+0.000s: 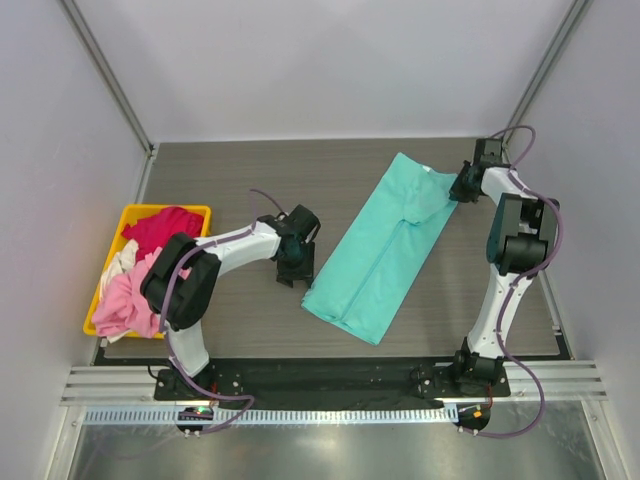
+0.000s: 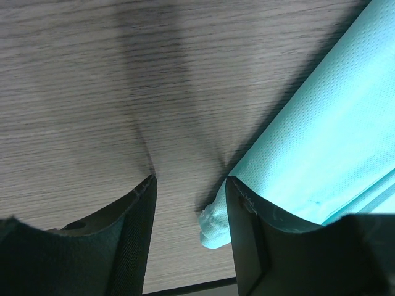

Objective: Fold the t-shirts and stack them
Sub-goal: Fold the tshirt

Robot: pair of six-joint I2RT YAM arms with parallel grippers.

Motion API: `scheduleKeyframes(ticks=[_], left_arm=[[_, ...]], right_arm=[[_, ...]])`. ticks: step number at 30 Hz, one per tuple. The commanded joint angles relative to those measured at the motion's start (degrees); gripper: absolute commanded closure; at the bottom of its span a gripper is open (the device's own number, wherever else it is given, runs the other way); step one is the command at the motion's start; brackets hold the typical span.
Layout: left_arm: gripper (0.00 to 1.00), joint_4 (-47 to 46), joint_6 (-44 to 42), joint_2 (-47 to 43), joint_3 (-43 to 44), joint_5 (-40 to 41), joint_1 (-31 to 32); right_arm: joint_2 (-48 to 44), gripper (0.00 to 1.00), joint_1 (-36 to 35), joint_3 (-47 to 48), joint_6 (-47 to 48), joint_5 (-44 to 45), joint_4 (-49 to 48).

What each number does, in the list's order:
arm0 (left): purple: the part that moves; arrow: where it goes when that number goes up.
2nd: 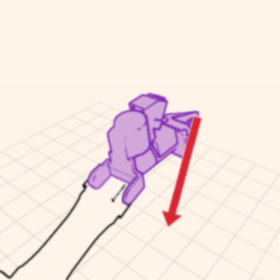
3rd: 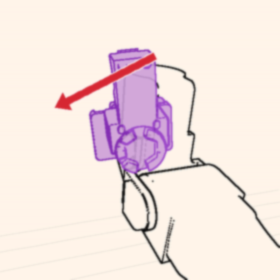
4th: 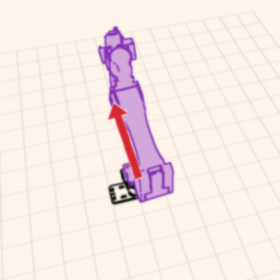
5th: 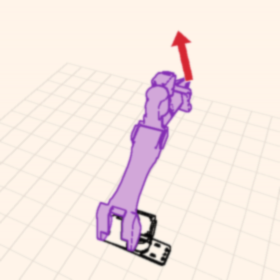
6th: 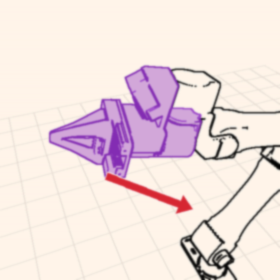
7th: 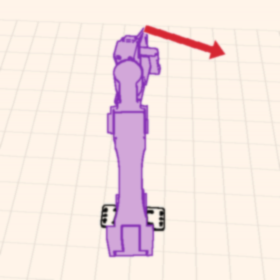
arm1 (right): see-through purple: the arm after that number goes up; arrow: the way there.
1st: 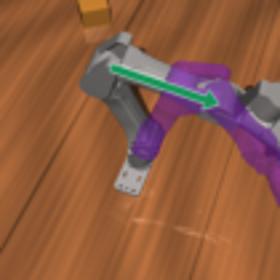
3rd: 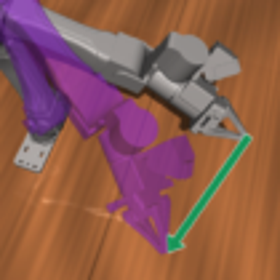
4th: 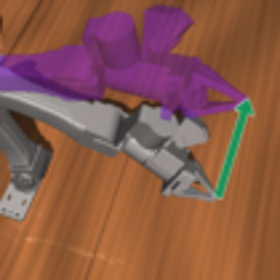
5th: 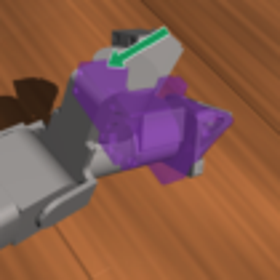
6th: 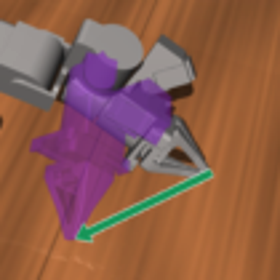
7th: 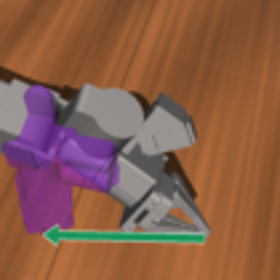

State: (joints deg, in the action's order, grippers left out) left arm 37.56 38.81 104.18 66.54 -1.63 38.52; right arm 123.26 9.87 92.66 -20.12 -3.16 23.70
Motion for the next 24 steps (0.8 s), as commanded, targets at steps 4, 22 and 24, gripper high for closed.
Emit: scheduleKeyframes(ticks=[4, 22, 24], left_arm=[[0.50, -1.88, 1.09, 1.82, -2.30, 0.05, -0.11], [0.49, -1.53, 1.97, 1.90, -1.95, 0.40, -0.11], [0.49, -1.00, 1.62, 1.82, -1.24, 0.31, -0.11]], right_arm=[[-7.07, 0.99, 0.15, -3.27, -1.85, 0.61, -4.45], [-7.60, 0.98, 0.15, -12.33, -5.54, 7.55, -9.47], [-6.72, 0.92, 0.15, -11.37, -5.37, 7.20, -9.55]])
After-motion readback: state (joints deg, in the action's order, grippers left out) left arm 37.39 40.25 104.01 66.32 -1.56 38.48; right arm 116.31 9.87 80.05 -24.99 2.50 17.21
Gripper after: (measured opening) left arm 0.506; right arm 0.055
